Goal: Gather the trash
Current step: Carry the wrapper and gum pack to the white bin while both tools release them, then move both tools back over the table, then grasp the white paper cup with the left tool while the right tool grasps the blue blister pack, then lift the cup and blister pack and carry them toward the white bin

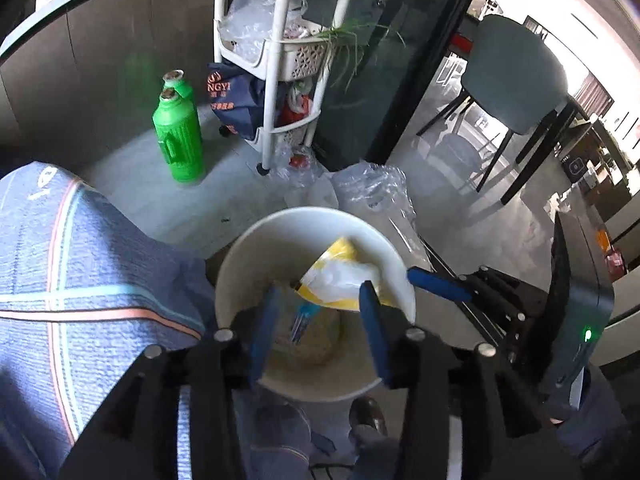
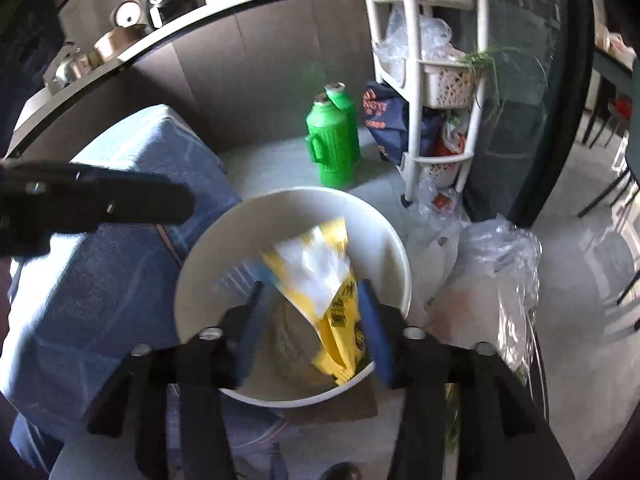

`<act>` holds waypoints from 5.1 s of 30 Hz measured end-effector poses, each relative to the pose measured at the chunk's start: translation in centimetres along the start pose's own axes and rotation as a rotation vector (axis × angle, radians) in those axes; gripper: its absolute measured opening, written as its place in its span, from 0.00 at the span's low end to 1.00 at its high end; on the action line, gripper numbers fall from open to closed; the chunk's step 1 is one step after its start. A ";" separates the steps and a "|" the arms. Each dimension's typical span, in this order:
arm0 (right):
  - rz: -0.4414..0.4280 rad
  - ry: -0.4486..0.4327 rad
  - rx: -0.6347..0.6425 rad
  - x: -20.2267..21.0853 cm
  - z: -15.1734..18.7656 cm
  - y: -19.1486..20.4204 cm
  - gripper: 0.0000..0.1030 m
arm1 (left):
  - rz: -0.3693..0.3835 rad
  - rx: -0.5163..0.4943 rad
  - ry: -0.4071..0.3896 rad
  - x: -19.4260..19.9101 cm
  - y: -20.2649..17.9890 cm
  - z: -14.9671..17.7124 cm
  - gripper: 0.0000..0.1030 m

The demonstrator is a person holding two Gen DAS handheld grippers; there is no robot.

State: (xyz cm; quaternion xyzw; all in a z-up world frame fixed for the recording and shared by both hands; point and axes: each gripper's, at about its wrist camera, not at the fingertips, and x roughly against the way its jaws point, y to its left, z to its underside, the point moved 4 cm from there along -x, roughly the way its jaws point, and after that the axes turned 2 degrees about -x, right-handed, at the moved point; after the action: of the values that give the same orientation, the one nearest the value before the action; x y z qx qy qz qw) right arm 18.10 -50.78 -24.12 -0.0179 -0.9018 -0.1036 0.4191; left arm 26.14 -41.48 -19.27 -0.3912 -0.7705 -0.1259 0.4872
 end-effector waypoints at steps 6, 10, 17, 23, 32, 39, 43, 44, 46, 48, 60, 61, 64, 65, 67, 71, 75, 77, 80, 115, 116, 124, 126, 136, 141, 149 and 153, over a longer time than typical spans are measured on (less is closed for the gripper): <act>-0.013 -0.033 0.023 1.3 0.0 0.9 0.92 | -0.020 0.038 -0.055 2.1 0.6 -0.2 0.76; -0.005 -0.034 0.026 2.3 0.1 1.8 0.92 | -0.058 0.069 -0.110 4.3 1.3 0.1 0.96; 0.001 -0.051 0.002 5.0 0.1 3.7 0.92 | -0.087 0.129 -0.163 8.8 2.1 2.0 0.96; 0.019 -0.073 0.025 7.7 -0.3 6.4 0.92 | -0.140 0.163 -0.222 13.9 2.3 4.5 0.96; 0.017 -0.151 0.124 13.4 -1.0 12.7 0.92 | -0.204 0.223 -0.300 21.9 3.3 9.8 0.96; -0.015 -0.186 0.206 16.3 -1.3 17.8 0.92 | -0.277 0.266 -0.341 27.2 5.1 14.6 0.96; -0.054 -0.193 0.244 17.1 -1.3 21.0 0.92 | -0.317 0.305 -0.361 29.8 6.8 17.9 0.96; -0.069 -0.191 0.251 17.2 -1.2 21.7 0.92 | -0.325 0.316 -0.362 30.3 7.2 18.6 0.96; -0.101 -0.185 0.261 17.2 -1.0 23.2 0.92 | -0.348 0.346 -0.364 31.4 8.5 20.6 0.96; -0.137 -0.170 0.270 17.0 -0.8 24.7 0.92 | -0.371 0.379 -0.360 32.2 9.8 22.3 0.96; -0.263 -0.060 0.338 11.0 -2.1 32.1 0.91 | -0.388 0.580 -0.346 33.9 19.3 30.1 0.96; -0.261 -0.041 0.336 9.9 -2.5 32.3 0.91 | -0.382 0.589 -0.341 33.7 19.9 30.3 0.95; -0.268 0.004 0.331 7.9 -3.2 32.8 0.79 | -0.362 0.592 -0.324 32.9 20.8 30.9 0.89; -0.285 0.010 0.332 7.7 -3.2 33.2 0.79 | -0.360 0.591 -0.315 32.6 21.2 31.0 0.89; -0.308 0.025 0.349 7.1 -3.0 34.2 0.76 | -0.359 0.602 -0.304 32.1 21.9 31.1 0.85; -0.341 0.058 0.406 5.6 -2.3 36.7 0.74 | -0.319 0.669 -0.309 32.1 24.3 31.7 0.81; -0.384 0.072 0.467 4.5 -2.2 39.4 0.74 | -0.290 0.727 -0.321 32.1 26.9 31.9 0.78; -0.424 0.082 0.520 3.9 -2.4 40.9 0.74 | -0.274 0.756 -0.315 31.7 28.1 31.8 0.77; -0.457 0.110 0.622 2.4 -2.7 42.9 0.75 | -0.238 0.786 -0.303 30.9 29.5 31.9 0.77; -0.394 0.167 0.782 -0.2 -2.0 40.4 0.63 | -0.145 0.743 -0.243 25.4 31.6 26.9 0.60; -0.396 0.151 0.760 0.3 -2.4 40.2 0.63 | -0.154 0.739 -0.253 25.9 31.4 26.7 0.60; -0.401 0.053 0.604 4.2 -3.7 37.7 0.63 | -0.177 0.669 -0.310 29.2 28.6 25.5 0.60; -0.387 0.047 0.579 4.9 -3.5 36.9 0.63 | -0.167 0.652 -0.302 29.2 27.7 25.4 0.60; -0.354 0.065 0.468 6.7 -0.2 32.2 0.63 | -0.098 0.617 -0.160 24.8 24.4 27.2 0.65; -0.351 0.061 0.427 7.3 0.5 30.8 0.63 | -0.093 0.641 -0.155 24.3 24.1 27.7 0.68; -0.363 0.044 0.381 8.2 1.2 29.5 0.63 | -0.113 0.598 -0.105 23.1 22.8 27.2 0.60; -0.361 0.044 0.370 8.4 1.3 29.1 0.63 | -0.106 0.588 -0.100 22.8 21.8 27.1 0.71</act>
State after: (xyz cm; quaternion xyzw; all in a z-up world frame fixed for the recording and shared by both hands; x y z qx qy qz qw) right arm 15.10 -22.51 -13.53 0.2226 -0.8848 -0.0103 0.4093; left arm 19.32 -0.50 -17.39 -0.1984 -0.8162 0.0966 0.5339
